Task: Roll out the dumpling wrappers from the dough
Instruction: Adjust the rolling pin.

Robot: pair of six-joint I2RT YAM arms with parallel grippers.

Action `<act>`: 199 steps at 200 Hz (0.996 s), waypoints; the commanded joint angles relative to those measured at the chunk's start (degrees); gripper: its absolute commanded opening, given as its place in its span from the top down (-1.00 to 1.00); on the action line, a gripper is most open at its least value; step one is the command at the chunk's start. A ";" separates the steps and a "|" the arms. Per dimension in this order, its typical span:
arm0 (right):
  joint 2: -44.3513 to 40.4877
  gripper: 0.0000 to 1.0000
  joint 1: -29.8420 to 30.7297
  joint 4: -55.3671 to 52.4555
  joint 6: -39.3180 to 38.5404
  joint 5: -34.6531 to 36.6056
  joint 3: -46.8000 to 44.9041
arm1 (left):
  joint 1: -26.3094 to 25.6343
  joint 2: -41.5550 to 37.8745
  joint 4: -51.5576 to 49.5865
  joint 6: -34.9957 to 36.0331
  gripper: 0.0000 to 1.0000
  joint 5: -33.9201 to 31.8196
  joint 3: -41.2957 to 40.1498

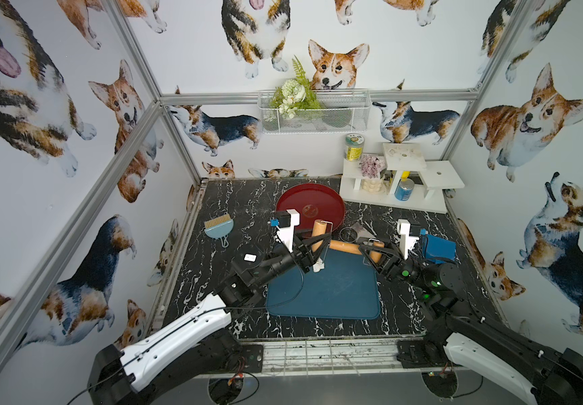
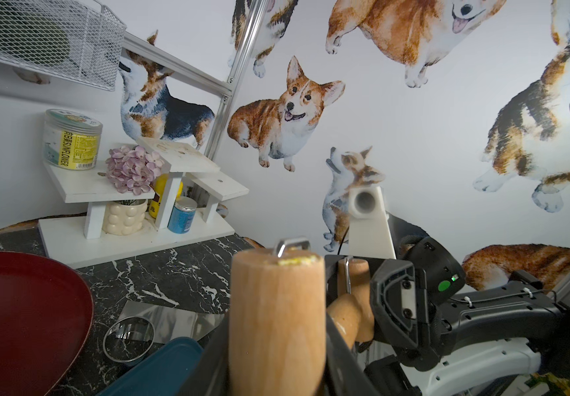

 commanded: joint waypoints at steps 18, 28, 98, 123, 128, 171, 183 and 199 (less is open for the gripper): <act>0.01 0.37 0.14 -1.23 1.74 3.40 0.65 | -0.05 1.28 5.71 -0.82 1.00 -2.61 -1.87; 0.14 0.43 0.16 -1.47 1.90 3.64 0.72 | -0.05 1.91 6.42 -0.79 1.00 -2.92 -2.02; -1.27 0.95 0.10 -4.71 0.72 6.50 1.22 | -0.05 5.25 6.71 0.84 1.00 -2.48 -1.15; -2.99 1.00 0.16 -12.15 -2.77 7.85 3.20 | 0.10 3.84 2.45 2.26 0.14 -3.00 -0.84; -3.27 1.00 0.11 -14.05 -3.54 7.98 3.71 | 0.19 3.26 1.54 2.44 -0.07 -3.35 -0.94; -5.47 1.00 0.14 -26.52 -9.24 9.10 6.50 | 3.24 -3.87 -7.35 4.27 -0.94 -6.98 -2.49; -5.61 1.00 0.18 -29.97 -10.32 9.44 7.26 | 4.36 -6.07 -10.19 5.45 -1.00 -7.75 -2.50; -5.20 1.00 0.15 -34.96 -11.71 10.62 8.52 | 5.34 -8.28 -14.07 8.83 -1.00 -7.67 -1.84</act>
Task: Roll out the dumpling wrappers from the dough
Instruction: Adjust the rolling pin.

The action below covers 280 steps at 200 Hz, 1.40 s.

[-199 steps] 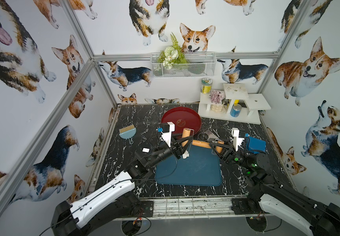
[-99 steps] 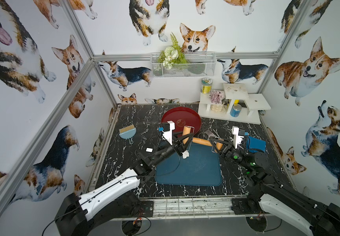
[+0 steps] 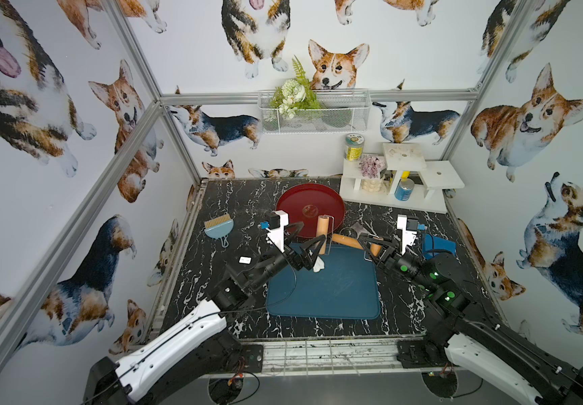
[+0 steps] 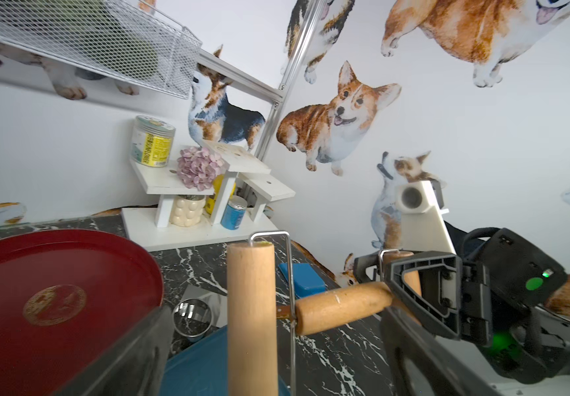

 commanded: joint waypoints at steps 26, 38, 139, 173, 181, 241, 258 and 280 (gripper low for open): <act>2.10 1.00 0.07 -15.76 -6.70 3.79 5.36 | 1.15 -3.47 -9.57 12.77 -1.00 2.50 0.68; 3.06 1.00 0.06 -18.43 -7.29 4.15 7.23 | 1.05 -3.23 -8.11 15.33 -1.00 4.81 -0.16; 9.87 1.00 -0.24 -30.67 -6.04 0.09 15.48 | -9.87 16.38 -1.75 33.09 -1.00 0.82 5.27; 10.78 1.00 -0.33 -33.37 -6.16 -2.24 16.97 | -10.78 19.01 -1.16 35.37 -1.00 0.55 5.27; 10.88 1.00 -0.36 -33.73 -6.11 -2.74 17.30 | -10.86 19.67 -1.38 35.85 -0.99 1.02 5.25; 12.38 1.00 -0.52 -37.09 -5.69 -4.91 19.66 | -14.06 25.05 -6.87 38.09 -0.55 -1.39 10.35; 12.13 1.00 -0.59 -37.57 -5.80 -4.60 19.73 | -14.31 25.04 -7.30 37.57 -0.46 -1.60 10.20; 11.83 1.00 -0.94 -38.26 -5.84 -4.28 19.93 | -14.32 24.54 -7.77 36.80 -0.37 -2.22 9.36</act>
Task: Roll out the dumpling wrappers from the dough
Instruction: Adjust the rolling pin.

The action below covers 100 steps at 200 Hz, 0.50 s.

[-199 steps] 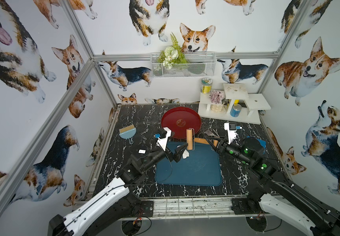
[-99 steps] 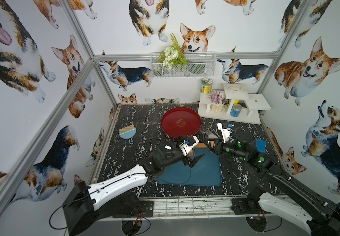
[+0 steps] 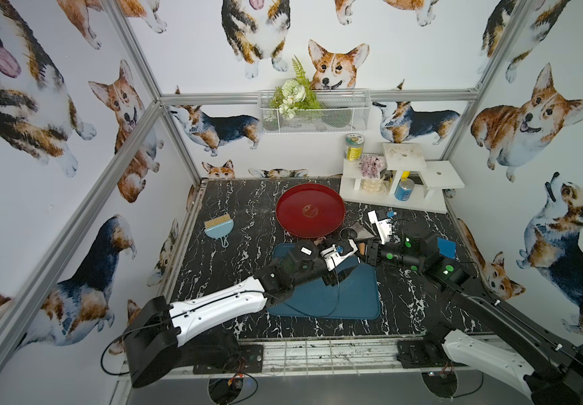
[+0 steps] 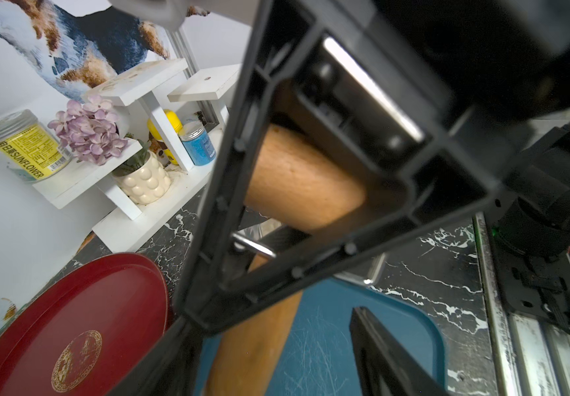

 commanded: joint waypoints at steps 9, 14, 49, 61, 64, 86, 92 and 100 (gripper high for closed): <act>-0.52 1.00 -0.38 0.39 0.49 -0.56 0.75 | -0.18 -0.72 -0.65 -0.71 -0.32 -1.49 -1.00; -0.52 1.00 -0.38 0.43 0.52 -0.65 0.81 | -0.21 -0.88 -0.65 -0.81 -0.29 -1.63 -1.31; -0.43 1.00 -0.47 0.30 0.55 -1.32 1.25 | -0.18 -1.43 -0.78 -1.15 -0.07 -2.48 -2.33; -0.43 1.00 -0.54 0.39 0.73 -1.41 1.21 | -0.20 -1.37 -0.73 -1.20 0.01 -2.63 -2.36; -0.43 1.00 -0.50 0.41 0.74 -1.36 1.22 | -0.16 -1.35 -0.73 -1.11 0.03 -2.69 -2.27; -0.35 1.00 -0.49 0.39 0.75 -1.43 1.20 | -0.17 -1.00 -0.82 -0.99 0.21 -2.23 -1.83; -0.29 1.00 -0.54 0.39 0.80 -1.51 1.23 | -0.17 -0.84 -0.90 -0.91 0.28 -2.17 -1.66; -0.18 1.00 -0.55 0.45 0.80 -1.77 1.28 | -0.30 -0.73 -1.12 -1.02 0.37 -2.16 -1.43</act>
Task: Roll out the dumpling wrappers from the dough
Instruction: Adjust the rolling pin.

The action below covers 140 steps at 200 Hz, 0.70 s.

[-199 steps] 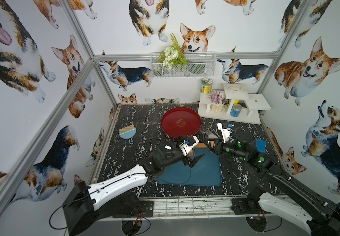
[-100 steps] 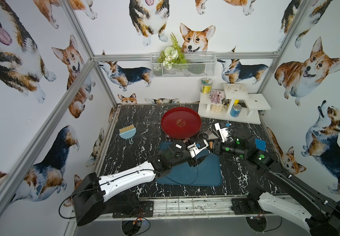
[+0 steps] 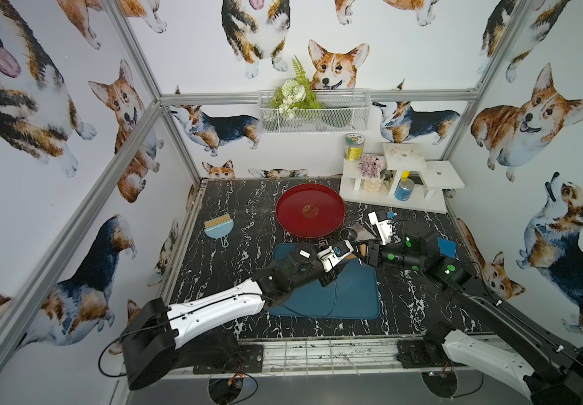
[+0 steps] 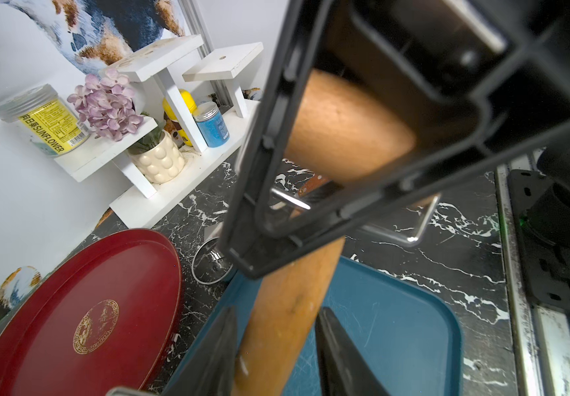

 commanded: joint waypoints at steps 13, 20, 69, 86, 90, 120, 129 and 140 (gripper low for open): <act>0.18 1.00 -0.08 2.95 0.79 -0.97 0.87 | -0.22 0.44 -1.06 -0.80 0.51 0.73 0.98; 0.22 1.00 -0.06 3.04 0.80 -0.98 0.84 | -0.21 0.28 -1.09 -0.95 0.59 0.74 1.01; 0.41 0.53 -0.05 3.99 1.27 -0.55 0.49 | -0.65 -3.02 -1.00 -3.73 1.00 -0.99 0.21; -0.06 0.14 -0.08 5.15 1.50 -0.49 0.04 | -1.39 -4.28 -0.83 -5.83 1.00 -2.23 -0.11; -0.20 0.04 -0.06 5.59 1.51 -0.45 -0.13 | -1.58 -4.54 -0.75 -6.22 1.00 -2.54 -0.21; -1.83 -0.40 -0.02 11.44 3.21 -1.93 -2.26 | -3.93 -6.91 0.06 -9.44 1.00 -6.23 -1.36; -2.19 -0.52 0.06 12.88 3.43 -2.38 -2.56 | -4.73 -7.94 -0.09 -10.37 1.00 -7.76 -3.73; -2.56 -0.58 0.06 13.81 3.18 -2.82 -2.65 | -5.30 -9.53 -0.63 -11.94 1.00 -9.95 -4.60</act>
